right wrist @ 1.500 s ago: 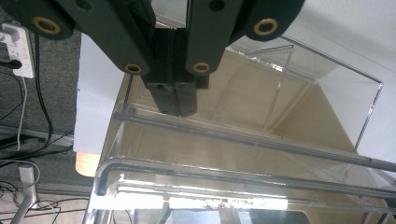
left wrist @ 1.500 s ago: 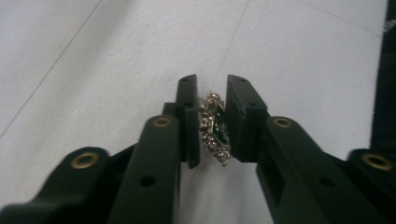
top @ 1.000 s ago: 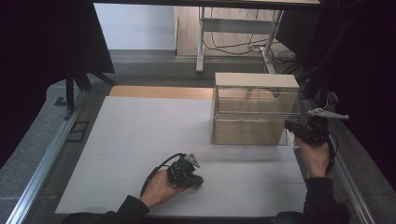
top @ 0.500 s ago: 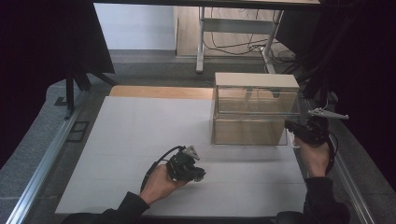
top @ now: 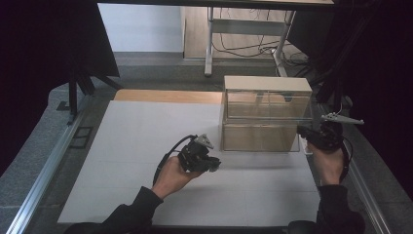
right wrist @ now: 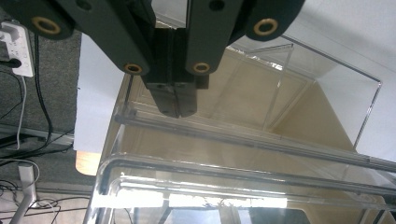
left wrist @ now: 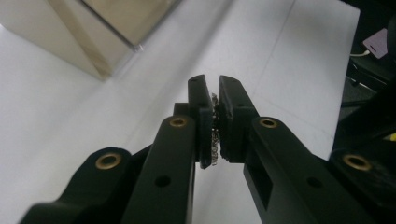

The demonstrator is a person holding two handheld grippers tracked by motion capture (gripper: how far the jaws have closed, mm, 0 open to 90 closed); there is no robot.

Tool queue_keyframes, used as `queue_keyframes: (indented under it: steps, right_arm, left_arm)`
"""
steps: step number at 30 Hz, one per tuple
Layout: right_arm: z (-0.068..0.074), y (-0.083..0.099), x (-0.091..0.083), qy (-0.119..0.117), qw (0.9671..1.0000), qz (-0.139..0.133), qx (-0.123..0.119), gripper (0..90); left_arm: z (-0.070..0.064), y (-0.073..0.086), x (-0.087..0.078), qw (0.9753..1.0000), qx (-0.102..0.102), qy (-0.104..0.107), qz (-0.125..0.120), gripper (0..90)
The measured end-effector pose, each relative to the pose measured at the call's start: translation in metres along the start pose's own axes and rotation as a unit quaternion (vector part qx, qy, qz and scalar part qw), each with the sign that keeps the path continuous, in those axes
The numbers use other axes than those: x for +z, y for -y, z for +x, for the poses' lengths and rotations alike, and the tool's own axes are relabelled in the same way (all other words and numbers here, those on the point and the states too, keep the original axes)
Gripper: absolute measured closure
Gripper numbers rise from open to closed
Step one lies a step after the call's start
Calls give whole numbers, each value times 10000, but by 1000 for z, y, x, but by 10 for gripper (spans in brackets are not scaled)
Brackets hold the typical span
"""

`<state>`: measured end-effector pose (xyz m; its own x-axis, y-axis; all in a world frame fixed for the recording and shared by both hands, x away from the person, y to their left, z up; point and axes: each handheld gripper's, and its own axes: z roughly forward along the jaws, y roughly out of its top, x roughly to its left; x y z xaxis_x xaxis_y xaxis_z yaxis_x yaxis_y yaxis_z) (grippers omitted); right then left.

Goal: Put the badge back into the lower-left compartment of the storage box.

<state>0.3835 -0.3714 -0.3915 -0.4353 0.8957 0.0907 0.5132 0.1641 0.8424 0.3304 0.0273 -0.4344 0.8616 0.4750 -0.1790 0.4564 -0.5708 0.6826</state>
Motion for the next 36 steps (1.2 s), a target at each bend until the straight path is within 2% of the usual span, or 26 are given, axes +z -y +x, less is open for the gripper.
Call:
queue_keyframes:
  steps: [5, 11, 17, 24, 28, 36]
  right_arm:
    - [0, 0, 0, -10, 10000, 3, -5, 899]
    - [0, 0, 0, -6, 10000, 3, 0, 898]
    - [0, 0, 0, -14, 10000, 1, 4, 898]
    - [-1, 0, 0, -35, 10000, -6, 17, 898]
    - [-1, 0, 0, -30, 10000, 4, 12, 898]
    - [-1, 0, 0, -44, 10000, -4, 20, 898]
  left_arm:
    - [6, -14, 2, 9999, -126, -45, -30, 833]
    - [10, -25, 3, 9998, -92, -147, -96, 834]
    - [14, -34, 8, 9993, -58, -238, -268, 833]
    - [21, -42, 16, 9992, -57, -259, -307, 833]
    - [23, -44, 21, 9986, -44, -292, -432, 832]
    - [28, -48, 30, 9976, 42, -462, -513, 832]
